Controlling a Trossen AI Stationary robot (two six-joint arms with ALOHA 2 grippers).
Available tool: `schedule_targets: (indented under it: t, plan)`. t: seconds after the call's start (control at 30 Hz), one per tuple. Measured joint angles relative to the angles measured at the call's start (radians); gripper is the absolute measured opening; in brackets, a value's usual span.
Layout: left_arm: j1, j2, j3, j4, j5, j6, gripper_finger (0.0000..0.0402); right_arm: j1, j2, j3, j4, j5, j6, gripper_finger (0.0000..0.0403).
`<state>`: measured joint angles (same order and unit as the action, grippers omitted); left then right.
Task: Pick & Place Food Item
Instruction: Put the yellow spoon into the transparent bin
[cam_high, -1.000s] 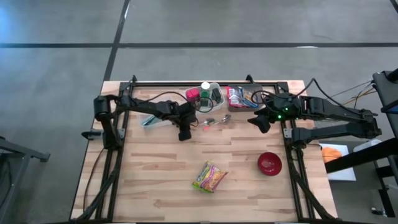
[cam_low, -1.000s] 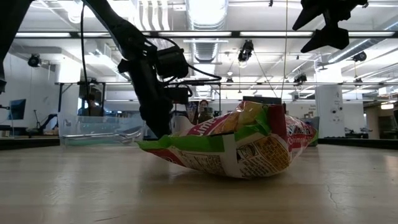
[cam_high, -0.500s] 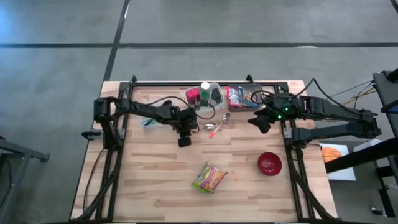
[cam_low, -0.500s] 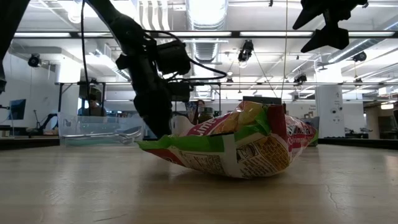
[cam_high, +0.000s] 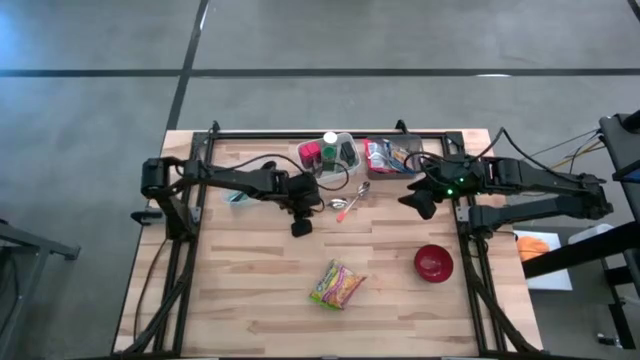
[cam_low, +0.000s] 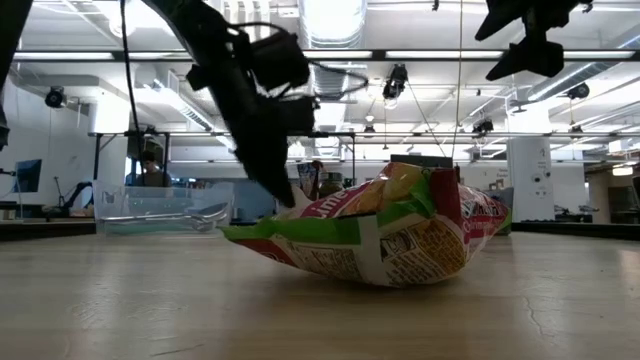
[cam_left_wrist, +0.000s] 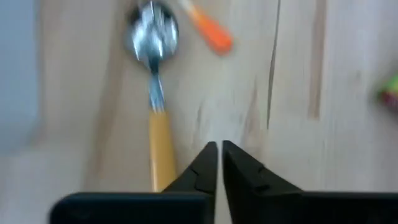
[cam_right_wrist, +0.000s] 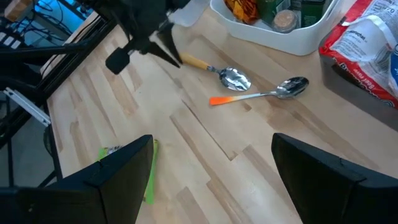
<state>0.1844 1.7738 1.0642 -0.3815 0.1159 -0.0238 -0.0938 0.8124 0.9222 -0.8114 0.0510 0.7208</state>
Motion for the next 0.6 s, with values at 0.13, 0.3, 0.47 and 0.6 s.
schedule_targets:
  t: [0.13,0.3,0.47,0.6]
  plan:
    - [0.002,-0.009,0.024,0.070,-0.011,0.019,0.0090,0.020,0.000,0.000,0.001,0.001,0.014,0.0322]
    - [0.000,0.034,0.055,0.142,-0.058,0.004,0.0191,0.042,0.000,0.000,0.001,0.001,0.032,0.0322]
    - [0.002,0.121,0.095,0.148,-0.110,0.024,0.0233,0.049,0.000,0.000,0.000,0.001,0.036,0.0322]
    - [0.007,0.157,0.108,0.150,-0.144,0.023,0.0236,0.058,0.000,0.000,0.001,0.001,0.052,0.0322]
